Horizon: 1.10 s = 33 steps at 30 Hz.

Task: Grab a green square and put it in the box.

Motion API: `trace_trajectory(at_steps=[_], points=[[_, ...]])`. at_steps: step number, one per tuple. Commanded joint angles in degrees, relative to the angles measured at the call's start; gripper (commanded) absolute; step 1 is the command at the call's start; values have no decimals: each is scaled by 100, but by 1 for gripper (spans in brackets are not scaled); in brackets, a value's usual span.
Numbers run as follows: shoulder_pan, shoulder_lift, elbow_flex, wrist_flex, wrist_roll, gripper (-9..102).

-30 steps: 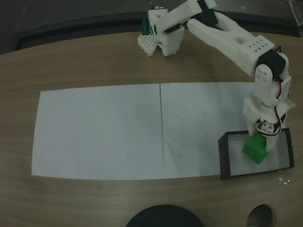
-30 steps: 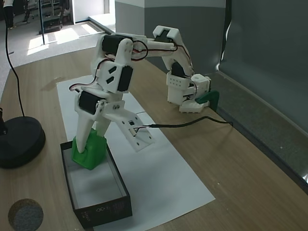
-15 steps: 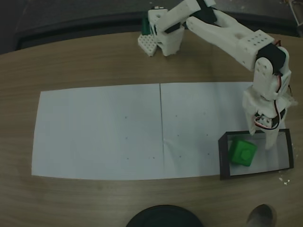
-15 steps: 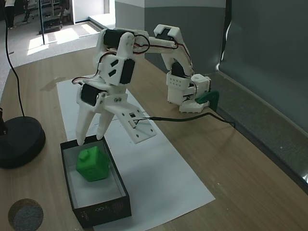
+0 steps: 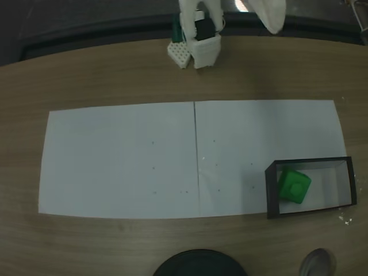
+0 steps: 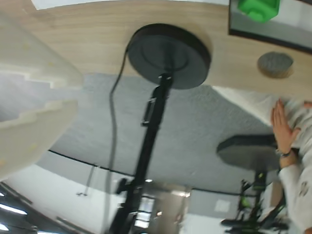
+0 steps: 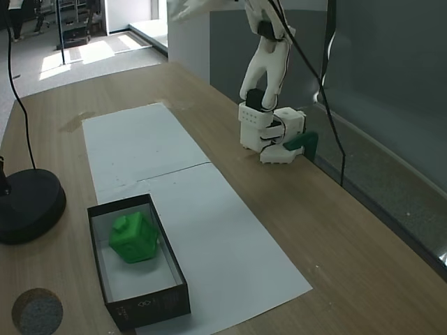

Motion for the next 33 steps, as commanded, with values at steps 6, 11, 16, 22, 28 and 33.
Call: trace_trajectory(at_steps=[6, 11, 16, 22, 28, 33], points=[[1327, 4140, 3340, -220, -167, 0], [1811, 5818, 5247, -835, -211, 0], [2628, 6996, 6935, -1635, -220, 0], [2654, 7348, 8455, -2364, -220, 0], [2276, 7321, 9853, -3287, -220, 0], [2206, 7356, 11276, -4069, -211, 0]])
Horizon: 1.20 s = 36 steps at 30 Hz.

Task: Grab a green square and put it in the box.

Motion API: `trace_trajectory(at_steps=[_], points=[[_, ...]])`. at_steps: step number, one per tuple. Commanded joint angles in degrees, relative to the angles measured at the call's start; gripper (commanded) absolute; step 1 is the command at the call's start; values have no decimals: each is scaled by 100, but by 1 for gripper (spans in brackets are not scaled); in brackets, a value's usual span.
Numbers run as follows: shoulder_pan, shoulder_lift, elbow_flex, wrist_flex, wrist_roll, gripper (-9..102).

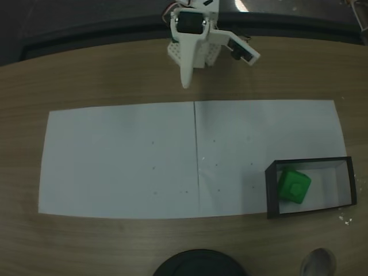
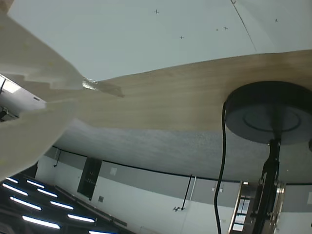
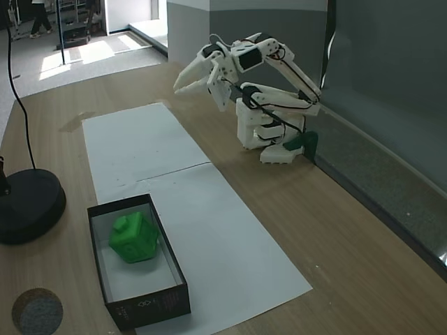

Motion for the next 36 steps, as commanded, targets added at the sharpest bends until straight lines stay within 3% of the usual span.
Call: trace_trajectory(at_steps=[1, 9, 17, 22, 36], points=[[9, 123, 703, -431, 9, 0], [-167, 114, 1758, -396, 62, 0], [-712, 132, 1767, 246, 70, 0], [-686, 123, 1494, 1257, 343, 0], [-686, 123, 1494, 1230, 378, 0]])
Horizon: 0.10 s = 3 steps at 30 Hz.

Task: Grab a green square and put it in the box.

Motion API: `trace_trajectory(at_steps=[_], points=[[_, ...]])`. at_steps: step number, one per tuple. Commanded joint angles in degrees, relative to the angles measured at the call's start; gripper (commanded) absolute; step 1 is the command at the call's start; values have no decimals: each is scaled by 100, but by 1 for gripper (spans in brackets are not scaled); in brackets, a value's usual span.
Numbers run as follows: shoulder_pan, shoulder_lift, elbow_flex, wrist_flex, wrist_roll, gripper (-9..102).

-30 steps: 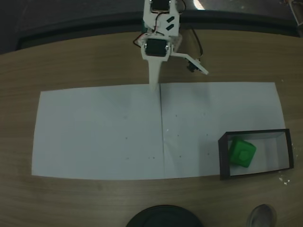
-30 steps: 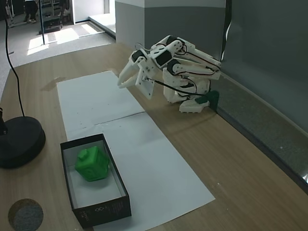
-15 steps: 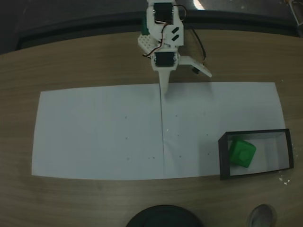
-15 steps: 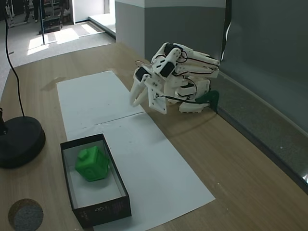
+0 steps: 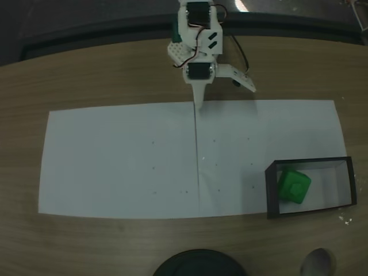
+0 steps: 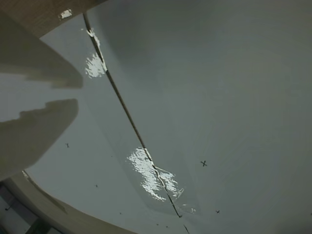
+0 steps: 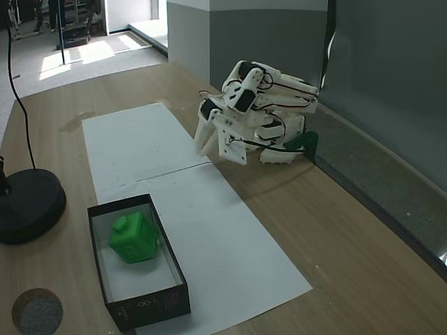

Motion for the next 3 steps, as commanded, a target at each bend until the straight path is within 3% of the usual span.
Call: trace_trajectory(at_steps=[1, 3], points=[[44, 123, -325, 62, 44, 0], [44, 123, -325, 62, 44, 0]])
